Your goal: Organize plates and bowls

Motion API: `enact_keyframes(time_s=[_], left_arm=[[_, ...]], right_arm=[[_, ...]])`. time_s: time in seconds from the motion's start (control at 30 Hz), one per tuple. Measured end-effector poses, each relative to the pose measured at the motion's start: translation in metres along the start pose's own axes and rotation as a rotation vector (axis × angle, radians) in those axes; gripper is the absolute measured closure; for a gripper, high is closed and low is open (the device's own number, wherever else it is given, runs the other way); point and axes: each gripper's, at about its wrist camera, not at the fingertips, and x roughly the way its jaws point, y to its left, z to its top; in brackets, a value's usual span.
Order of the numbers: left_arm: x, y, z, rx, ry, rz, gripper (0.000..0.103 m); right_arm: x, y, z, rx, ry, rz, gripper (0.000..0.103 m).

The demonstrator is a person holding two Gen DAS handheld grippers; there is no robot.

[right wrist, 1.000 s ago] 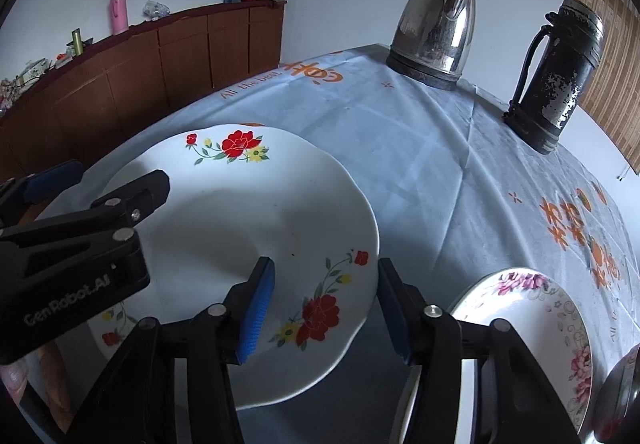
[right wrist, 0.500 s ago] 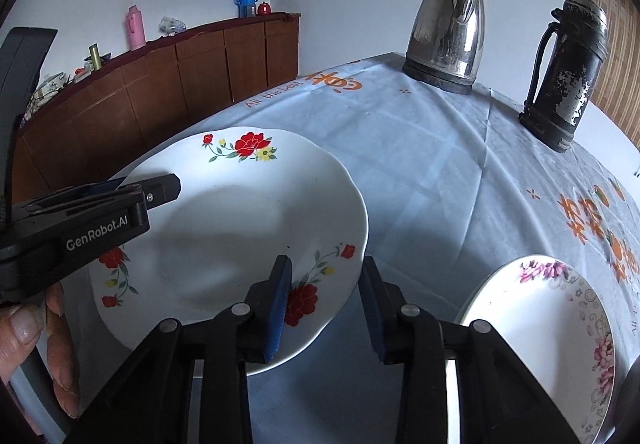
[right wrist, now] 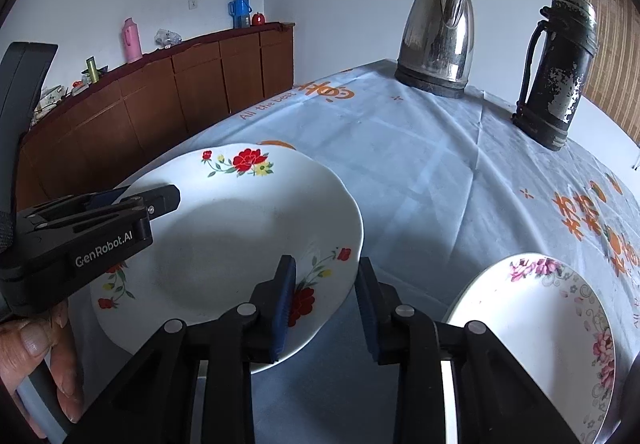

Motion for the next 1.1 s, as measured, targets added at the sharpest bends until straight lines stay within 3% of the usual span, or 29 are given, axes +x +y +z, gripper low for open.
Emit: enact_keyframes(time_s=[1.1], left_arm=[[-0.025, -0.005, -0.002, 0.009, -0.15, -0.016, 0.067]], right_arm=[[-0.024, 0.007, -0.004, -0.032, -0.143, -0.077, 0.071]])
